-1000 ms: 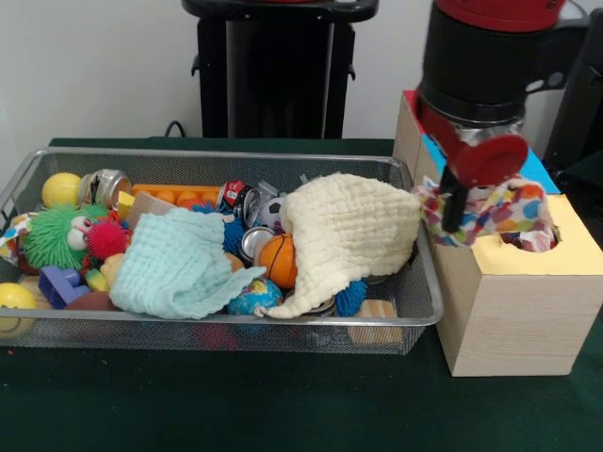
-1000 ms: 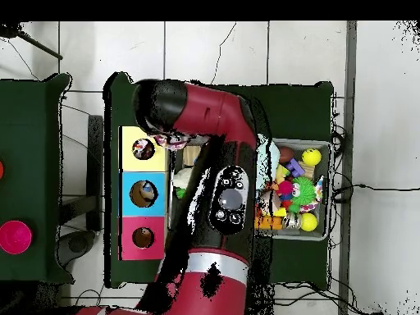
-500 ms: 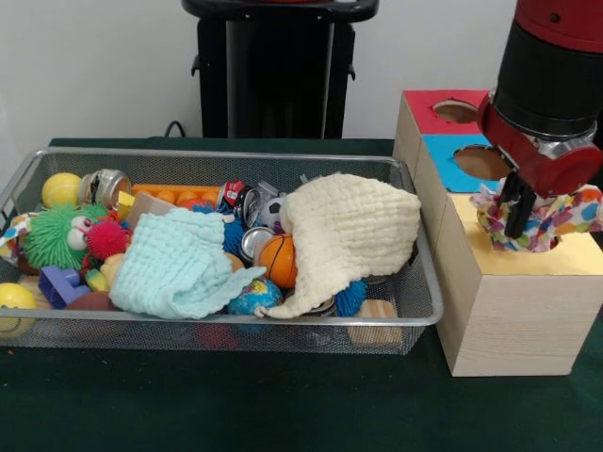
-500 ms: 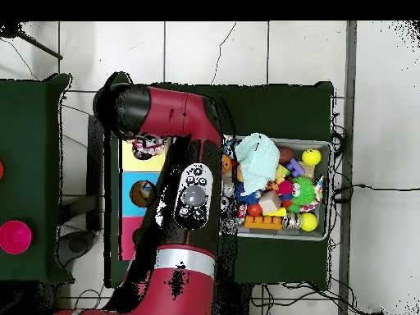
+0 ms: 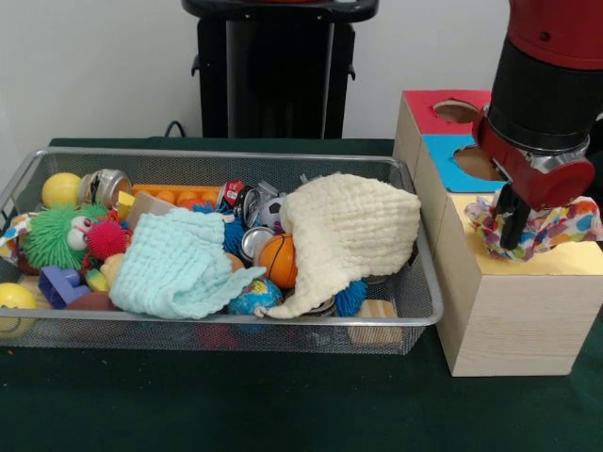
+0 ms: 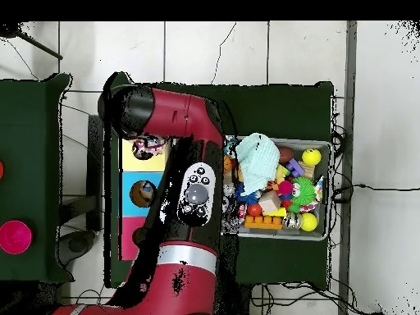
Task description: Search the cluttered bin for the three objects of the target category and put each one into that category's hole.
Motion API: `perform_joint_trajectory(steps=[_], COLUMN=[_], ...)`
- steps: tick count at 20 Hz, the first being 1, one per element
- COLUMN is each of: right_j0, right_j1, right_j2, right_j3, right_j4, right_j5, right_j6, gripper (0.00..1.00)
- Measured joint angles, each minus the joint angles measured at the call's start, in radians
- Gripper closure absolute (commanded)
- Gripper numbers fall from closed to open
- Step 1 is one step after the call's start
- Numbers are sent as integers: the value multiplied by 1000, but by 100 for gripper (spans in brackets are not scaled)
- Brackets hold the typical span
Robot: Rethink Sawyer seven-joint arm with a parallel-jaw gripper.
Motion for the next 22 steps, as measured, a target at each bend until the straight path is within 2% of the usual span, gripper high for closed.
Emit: perform_joint_trajectory(steps=[14, 22], right_j0=[15, 60], right_j1=[-5, -18], right_j2=[-8, -13], right_j3=[85, 121], right_j4=[16, 48], right_j5=[-178, -201], right_j6=[0, 0], gripper=[100, 100])
